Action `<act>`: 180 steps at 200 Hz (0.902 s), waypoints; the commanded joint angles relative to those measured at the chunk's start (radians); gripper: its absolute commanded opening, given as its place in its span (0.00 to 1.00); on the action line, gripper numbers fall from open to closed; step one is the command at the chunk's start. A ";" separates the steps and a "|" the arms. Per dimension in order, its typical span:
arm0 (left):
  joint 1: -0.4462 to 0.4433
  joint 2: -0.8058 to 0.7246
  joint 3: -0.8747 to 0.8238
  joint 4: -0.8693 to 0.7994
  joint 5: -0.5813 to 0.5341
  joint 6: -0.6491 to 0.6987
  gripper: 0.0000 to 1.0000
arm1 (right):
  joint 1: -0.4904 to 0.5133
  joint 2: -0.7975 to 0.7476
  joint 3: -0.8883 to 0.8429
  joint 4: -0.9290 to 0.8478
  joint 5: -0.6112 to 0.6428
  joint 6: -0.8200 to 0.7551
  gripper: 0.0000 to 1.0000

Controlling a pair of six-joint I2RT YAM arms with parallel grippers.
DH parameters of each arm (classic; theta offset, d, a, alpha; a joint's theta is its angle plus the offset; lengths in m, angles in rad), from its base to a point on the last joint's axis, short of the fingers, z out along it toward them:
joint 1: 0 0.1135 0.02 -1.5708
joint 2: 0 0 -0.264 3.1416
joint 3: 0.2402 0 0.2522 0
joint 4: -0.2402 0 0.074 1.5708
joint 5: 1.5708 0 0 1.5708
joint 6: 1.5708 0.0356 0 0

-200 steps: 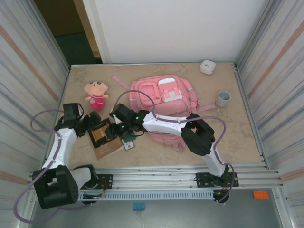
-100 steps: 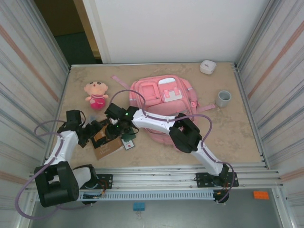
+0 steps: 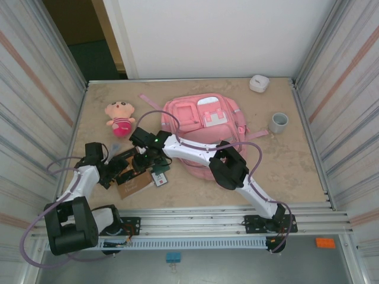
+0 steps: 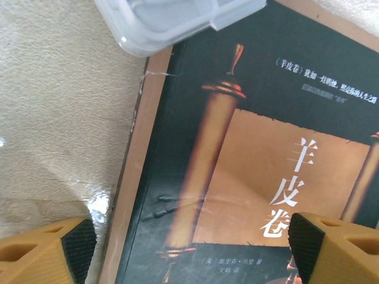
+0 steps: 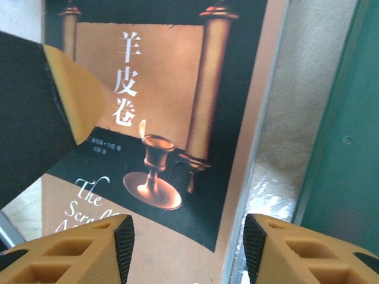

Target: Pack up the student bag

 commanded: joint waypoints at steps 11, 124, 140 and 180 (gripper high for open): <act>0.000 -0.040 -0.030 0.025 0.127 -0.028 0.86 | -0.049 -0.008 -0.081 -0.140 0.108 -0.011 0.56; -0.002 -0.065 -0.014 -0.027 0.105 -0.022 0.86 | -0.013 -0.060 -0.085 -0.089 0.105 -0.036 0.56; -0.002 -0.058 -0.016 -0.025 0.097 -0.022 0.86 | -0.014 -0.032 -0.075 -0.074 0.073 -0.038 0.56; -0.047 -0.026 -0.029 -0.006 0.101 -0.028 0.86 | -0.016 0.043 -0.032 -0.082 0.029 -0.046 0.51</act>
